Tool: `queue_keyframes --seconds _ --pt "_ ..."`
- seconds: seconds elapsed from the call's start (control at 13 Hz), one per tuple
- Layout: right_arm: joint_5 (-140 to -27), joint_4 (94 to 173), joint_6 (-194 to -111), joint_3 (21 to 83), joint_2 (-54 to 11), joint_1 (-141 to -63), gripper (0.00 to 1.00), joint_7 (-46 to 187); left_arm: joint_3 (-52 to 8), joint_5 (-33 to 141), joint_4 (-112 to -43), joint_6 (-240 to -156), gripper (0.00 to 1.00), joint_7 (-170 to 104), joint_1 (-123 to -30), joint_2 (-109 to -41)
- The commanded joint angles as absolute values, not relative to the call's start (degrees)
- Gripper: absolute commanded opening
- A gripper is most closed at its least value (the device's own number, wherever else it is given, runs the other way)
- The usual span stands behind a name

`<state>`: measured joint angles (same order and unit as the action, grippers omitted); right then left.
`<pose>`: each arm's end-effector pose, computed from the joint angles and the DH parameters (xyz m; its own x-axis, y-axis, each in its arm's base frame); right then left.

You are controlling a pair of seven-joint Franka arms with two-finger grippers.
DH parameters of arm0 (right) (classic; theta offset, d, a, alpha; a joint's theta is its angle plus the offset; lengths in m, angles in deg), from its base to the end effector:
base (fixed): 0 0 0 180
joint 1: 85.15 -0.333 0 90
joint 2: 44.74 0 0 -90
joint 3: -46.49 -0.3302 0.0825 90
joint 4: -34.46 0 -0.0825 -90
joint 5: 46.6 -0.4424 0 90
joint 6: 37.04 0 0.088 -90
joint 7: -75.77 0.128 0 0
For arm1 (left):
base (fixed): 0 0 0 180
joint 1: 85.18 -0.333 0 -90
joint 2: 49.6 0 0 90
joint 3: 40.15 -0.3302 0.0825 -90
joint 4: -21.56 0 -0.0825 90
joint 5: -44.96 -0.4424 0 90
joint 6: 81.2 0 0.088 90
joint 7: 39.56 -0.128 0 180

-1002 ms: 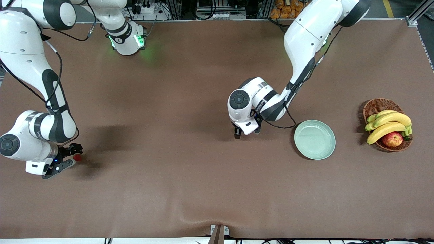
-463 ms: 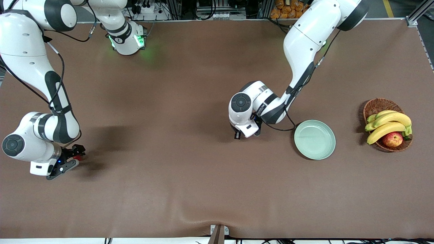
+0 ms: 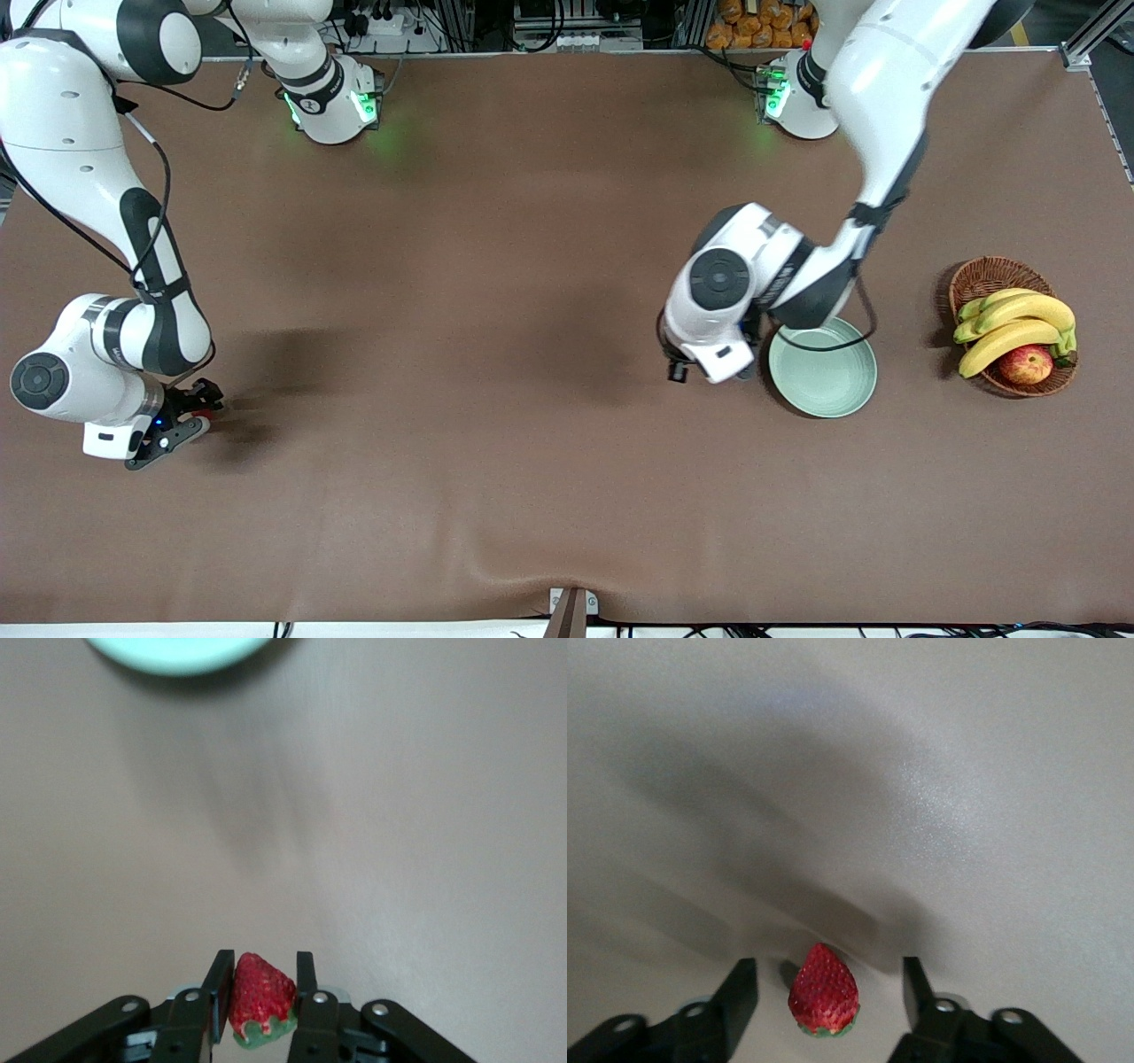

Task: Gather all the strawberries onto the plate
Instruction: 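Place the strawberry in the plate with the left gripper while the right grasps another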

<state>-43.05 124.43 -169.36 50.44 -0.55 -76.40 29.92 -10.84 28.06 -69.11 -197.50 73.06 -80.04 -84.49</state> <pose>0.7307 -0.1618 0.1338 0.8001 0.5931 -0.0898 0.5980 -0.8005 0.0401 0.6421 -0.3632 0.2709 0.2785 0.9604 -0.0002 0.9573 -0.2776 -0.0807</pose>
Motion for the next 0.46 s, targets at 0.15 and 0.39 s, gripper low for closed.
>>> queue_keyframes --seconds 0.15,0.39 --pt "-42.4 125.9 -170.9 49.9 -0.8 -75.5 0.00 28.8 0.2 28.7 -76.8 -190.4 0.00 49.5 -102.0 -79.1" --pt "-42.4 126.0 -170.9 49.8 -0.9 -75.3 0.00 28.9 0.1 24.3 -80.6 -192.9 0.00 38.4 -109.1 -80.0"
